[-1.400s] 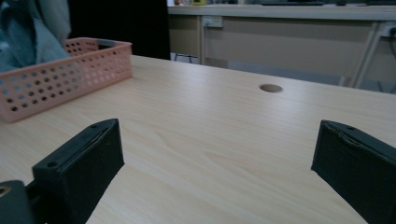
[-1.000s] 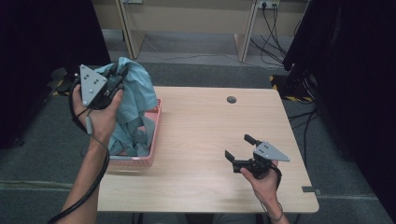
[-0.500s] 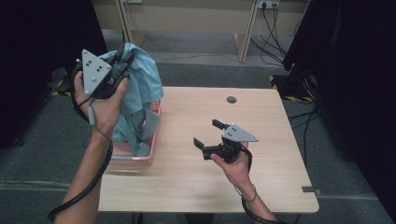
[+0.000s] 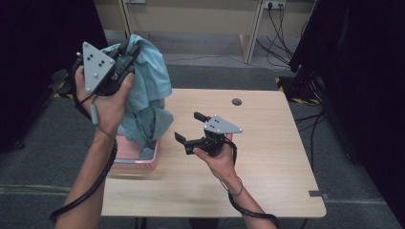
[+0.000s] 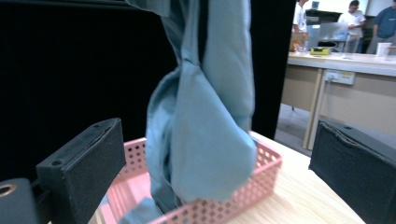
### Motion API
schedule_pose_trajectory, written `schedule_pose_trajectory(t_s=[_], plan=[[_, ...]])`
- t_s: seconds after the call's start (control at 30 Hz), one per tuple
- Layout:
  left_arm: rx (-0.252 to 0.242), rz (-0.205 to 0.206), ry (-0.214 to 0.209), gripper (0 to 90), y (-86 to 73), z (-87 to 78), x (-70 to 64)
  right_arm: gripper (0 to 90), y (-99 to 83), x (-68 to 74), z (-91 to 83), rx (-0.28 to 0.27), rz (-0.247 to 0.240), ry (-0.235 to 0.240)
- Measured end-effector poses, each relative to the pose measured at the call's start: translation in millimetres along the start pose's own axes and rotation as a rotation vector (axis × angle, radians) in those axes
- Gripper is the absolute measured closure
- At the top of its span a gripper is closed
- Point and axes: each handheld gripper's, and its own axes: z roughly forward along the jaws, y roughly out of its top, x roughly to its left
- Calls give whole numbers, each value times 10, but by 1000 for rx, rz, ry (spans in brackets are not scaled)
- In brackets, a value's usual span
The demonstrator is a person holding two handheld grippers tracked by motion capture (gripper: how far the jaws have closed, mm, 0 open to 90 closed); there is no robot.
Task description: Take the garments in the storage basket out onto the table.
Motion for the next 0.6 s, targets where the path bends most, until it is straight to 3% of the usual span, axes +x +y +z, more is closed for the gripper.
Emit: schedule_pose_trajectory(t_s=[0.27,0.6], plan=[[-16,10,-13,761,97,-3,-38,28,83,-15,319,12,4,-5],[-46,20,-27,760,262,16,-95,18,244,-19,539,3,-1,1]])
